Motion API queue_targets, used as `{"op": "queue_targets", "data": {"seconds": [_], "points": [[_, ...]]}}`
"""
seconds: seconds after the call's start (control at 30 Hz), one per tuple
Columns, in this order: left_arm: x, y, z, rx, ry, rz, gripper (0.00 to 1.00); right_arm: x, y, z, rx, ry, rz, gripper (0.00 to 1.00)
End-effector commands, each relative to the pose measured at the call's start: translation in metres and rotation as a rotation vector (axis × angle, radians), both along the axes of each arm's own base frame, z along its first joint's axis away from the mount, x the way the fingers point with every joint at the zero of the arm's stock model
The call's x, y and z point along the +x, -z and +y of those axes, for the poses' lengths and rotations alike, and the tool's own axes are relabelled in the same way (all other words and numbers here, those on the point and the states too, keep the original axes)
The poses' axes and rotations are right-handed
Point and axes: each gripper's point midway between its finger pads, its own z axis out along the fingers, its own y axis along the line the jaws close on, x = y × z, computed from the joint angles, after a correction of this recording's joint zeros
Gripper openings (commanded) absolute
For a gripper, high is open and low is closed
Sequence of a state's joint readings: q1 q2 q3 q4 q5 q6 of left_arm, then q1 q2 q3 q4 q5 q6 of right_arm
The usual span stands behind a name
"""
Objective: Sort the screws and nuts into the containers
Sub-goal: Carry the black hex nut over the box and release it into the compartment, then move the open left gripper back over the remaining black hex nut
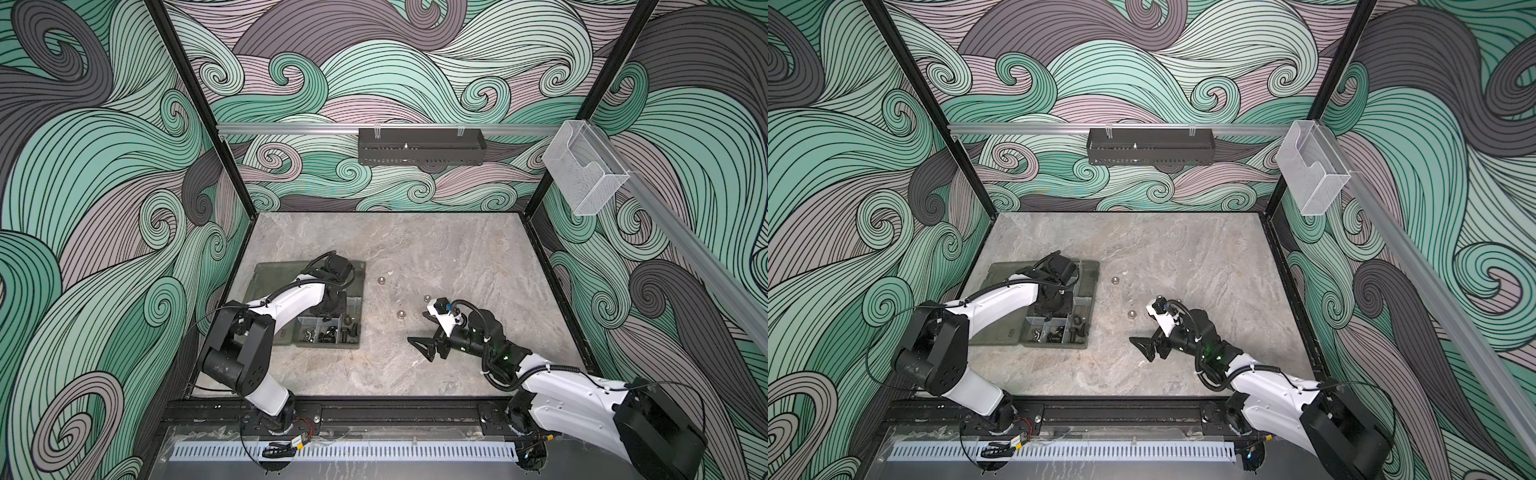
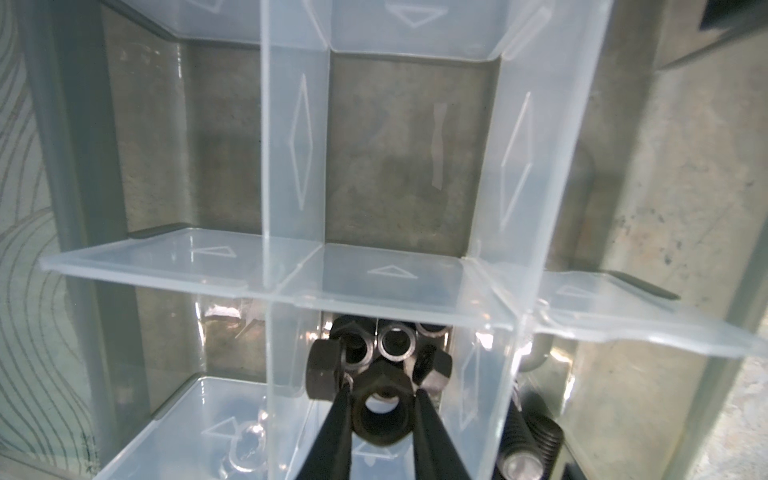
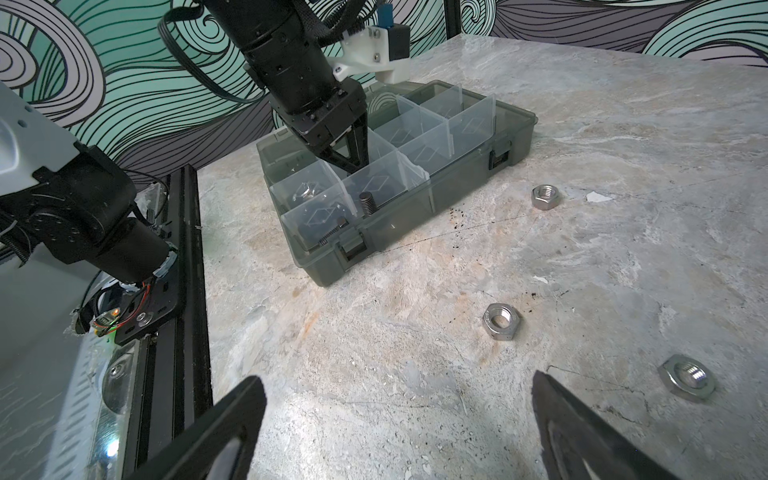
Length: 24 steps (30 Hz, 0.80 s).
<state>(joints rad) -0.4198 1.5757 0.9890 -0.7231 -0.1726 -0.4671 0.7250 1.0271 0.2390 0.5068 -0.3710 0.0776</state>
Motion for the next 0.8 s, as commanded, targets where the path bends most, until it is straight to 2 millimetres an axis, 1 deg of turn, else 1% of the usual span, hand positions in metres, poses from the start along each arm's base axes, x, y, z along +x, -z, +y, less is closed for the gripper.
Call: {"op": "queue_targets", "data": {"seconds": [0.0,0.13,0.3,0.53,0.6,0.77], "points": [[0.008,-0.01,0.0,-0.009,-0.02,-0.033,0.26,0.002,-0.008,0.0,0.001,0.0,-0.05,0.99],[0.009,-0.015,-0.001,-0.014,-0.013,-0.04,0.29,0.002,-0.006,-0.001,-0.003,0.006,-0.044,0.99],[0.007,-0.016,-0.004,-0.038,-0.019,-0.051,0.31,0.002,-0.007,-0.001,0.0,0.004,-0.043,0.99],[0.003,-0.027,-0.002,-0.052,-0.008,-0.088,0.32,0.002,-0.003,0.002,-0.009,-0.002,-0.027,0.99],[0.003,-0.027,-0.002,-0.053,-0.009,-0.09,0.32,0.002,-0.004,0.002,-0.008,-0.005,-0.021,0.99],[0.0,-0.031,-0.007,-0.086,-0.006,-0.113,0.32,0.001,-0.005,0.0,-0.011,0.0,-0.025,0.99]]}}
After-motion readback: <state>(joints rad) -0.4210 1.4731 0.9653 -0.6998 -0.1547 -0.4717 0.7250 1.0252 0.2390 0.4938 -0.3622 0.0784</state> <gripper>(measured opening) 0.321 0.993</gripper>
